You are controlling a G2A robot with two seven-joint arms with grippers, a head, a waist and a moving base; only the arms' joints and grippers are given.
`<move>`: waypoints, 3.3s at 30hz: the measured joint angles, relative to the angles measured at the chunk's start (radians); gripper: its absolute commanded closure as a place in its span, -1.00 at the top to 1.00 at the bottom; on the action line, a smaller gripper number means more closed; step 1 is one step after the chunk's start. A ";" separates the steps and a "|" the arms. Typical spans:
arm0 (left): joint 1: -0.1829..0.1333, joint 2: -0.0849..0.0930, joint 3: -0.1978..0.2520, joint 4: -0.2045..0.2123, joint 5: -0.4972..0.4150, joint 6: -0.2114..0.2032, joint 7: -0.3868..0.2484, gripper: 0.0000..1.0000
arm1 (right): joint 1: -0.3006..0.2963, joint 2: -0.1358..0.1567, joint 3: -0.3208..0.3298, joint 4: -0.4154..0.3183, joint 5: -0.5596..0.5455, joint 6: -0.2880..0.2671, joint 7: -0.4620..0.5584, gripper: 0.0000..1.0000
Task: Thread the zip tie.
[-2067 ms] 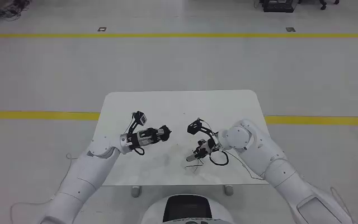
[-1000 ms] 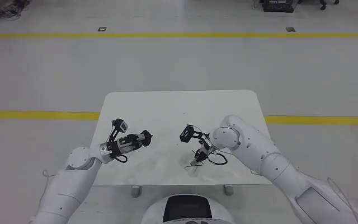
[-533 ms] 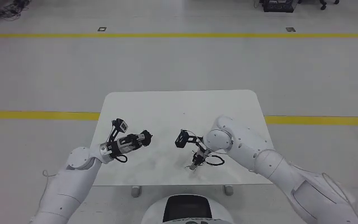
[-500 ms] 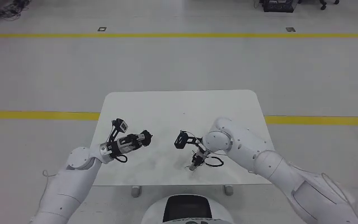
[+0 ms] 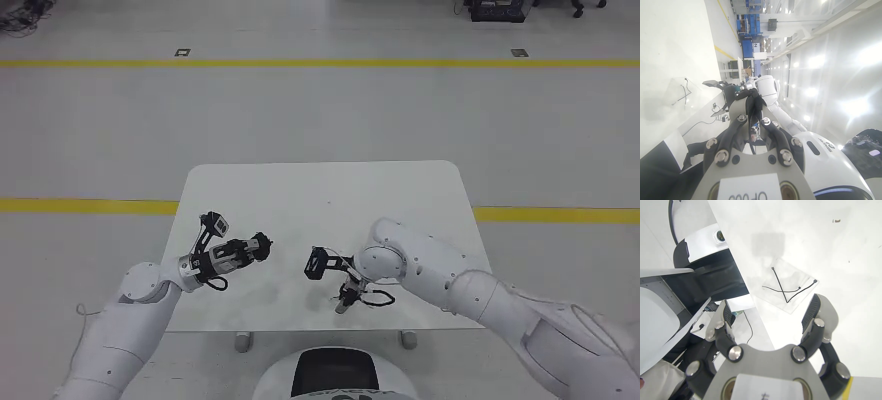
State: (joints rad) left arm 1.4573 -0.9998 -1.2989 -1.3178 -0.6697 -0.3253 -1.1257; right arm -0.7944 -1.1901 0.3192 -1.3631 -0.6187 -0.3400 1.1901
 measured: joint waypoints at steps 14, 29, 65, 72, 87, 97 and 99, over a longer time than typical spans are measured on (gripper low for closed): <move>0.000 0.000 0.000 0.000 0.000 0.000 0.000 -1.00 | -0.018 -0.006 -0.005 -0.001 -0.029 0.000 -0.034 1.00; 0.000 0.000 0.000 0.000 0.000 0.000 0.000 -1.00 | -0.018 -0.006 -0.004 -0.001 -0.029 0.000 -0.034 1.00; 0.000 0.000 0.000 0.000 0.000 0.000 0.000 -1.00 | -0.059 -0.005 -0.013 0.009 -0.081 0.004 -0.122 1.00; 0.000 0.000 0.000 0.000 0.000 0.000 0.000 -1.00 | -0.073 0.008 0.007 -0.020 -0.114 0.000 -0.106 0.54; 0.000 0.000 0.000 0.000 0.000 0.000 0.000 -1.00 | -0.099 0.024 0.057 -0.031 -0.136 0.000 -0.091 -0.46; 0.000 0.000 0.000 0.000 0.000 0.000 0.000 -1.00 | -0.091 -0.001 0.043 0.025 -0.145 0.005 -0.106 -0.52; 0.000 0.000 0.000 0.000 0.000 0.000 0.000 -1.00 | -0.089 -0.009 0.038 0.040 -0.150 0.003 -0.110 -0.54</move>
State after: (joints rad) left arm 1.4573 -0.9998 -1.2989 -1.3178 -0.6697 -0.3253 -1.1257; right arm -0.8831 -1.1994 0.3568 -1.3228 -0.7685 -0.3370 1.0801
